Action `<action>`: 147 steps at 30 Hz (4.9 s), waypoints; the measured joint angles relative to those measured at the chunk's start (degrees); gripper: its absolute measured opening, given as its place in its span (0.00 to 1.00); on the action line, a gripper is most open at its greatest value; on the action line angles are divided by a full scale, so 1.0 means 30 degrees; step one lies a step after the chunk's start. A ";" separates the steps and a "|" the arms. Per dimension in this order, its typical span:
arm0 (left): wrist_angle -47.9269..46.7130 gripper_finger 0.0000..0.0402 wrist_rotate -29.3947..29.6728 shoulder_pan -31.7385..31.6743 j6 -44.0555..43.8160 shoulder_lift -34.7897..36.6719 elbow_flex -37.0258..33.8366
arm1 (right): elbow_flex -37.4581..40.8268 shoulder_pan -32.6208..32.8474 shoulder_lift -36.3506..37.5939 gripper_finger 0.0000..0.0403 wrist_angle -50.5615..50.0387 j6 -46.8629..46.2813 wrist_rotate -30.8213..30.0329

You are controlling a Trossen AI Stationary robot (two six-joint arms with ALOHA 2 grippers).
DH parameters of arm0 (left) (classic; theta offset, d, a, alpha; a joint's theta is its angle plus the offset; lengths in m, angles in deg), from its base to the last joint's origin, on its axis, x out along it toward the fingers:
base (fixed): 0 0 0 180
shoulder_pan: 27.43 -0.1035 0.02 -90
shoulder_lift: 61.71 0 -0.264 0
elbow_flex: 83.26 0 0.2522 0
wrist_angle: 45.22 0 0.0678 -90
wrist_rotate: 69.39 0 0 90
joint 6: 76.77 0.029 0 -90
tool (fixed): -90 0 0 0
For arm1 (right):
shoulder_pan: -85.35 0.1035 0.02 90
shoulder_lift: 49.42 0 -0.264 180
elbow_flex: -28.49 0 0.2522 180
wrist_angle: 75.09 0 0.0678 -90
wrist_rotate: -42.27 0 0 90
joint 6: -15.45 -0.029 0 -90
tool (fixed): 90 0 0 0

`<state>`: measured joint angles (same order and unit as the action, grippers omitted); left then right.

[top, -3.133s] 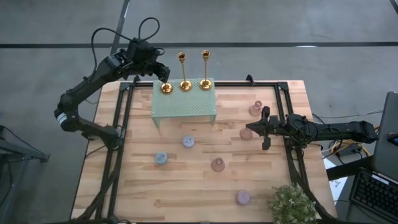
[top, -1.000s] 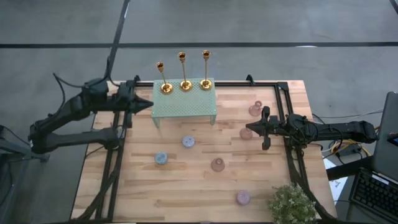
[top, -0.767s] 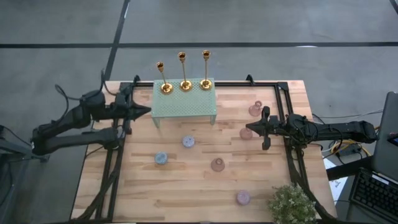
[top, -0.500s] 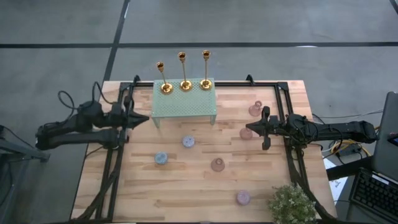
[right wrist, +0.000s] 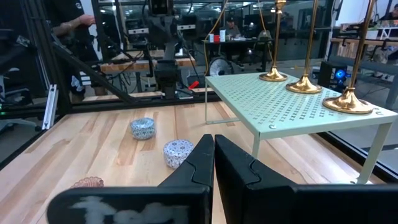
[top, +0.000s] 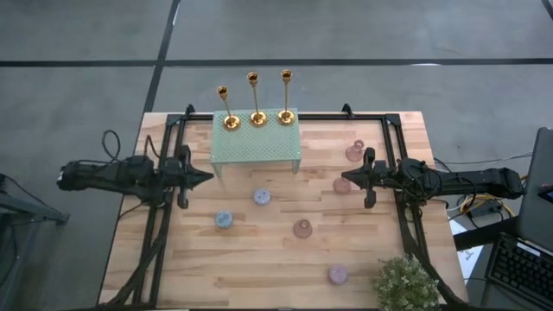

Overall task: Pick & Place candle stick holders
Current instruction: Put the middle pink glass candle holder on the shelf

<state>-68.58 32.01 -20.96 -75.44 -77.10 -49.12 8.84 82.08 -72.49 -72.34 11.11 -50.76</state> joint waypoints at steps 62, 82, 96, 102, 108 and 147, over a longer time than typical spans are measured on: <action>0.1231 0.03 0.2528 0.0396 -0.0889 0.4805 -0.5631 | 0.0000 0.0000 -0.0102 0.02 0.3112 -0.2212 0.0009; 0.1224 0.03 0.2531 0.0396 -0.0891 0.4805 -0.5638 | -0.4338 0.1194 -0.4553 0.02 -0.2133 -0.9834 0.1048; 0.1217 0.03 0.2535 0.0396 -0.0883 0.4805 -0.5645 | -1.3735 0.5454 -1.2238 0.22 -1.3045 -1.0802 -0.1983; 0.1214 0.03 0.2535 0.0396 -0.0883 0.4805 -0.5645 | -1.7382 0.5351 -1.4223 0.28 -2.0955 -1.1146 -0.2114; 0.1210 0.03 0.2532 0.0396 -0.0883 0.4805 -0.5645 | -1.9486 0.5293 -1.5749 0.25 -2.6637 -1.0869 -0.2579; 0.1226 0.03 0.2534 0.0396 -0.0883 0.4805 -0.5652 | -1.6303 0.4244 -1.8469 0.28 -2.5230 -0.5827 -0.5515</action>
<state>-64.91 39.61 -19.77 -78.10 -62.69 -66.08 -40.07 94.81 -127.90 -148.03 -6.37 -67.30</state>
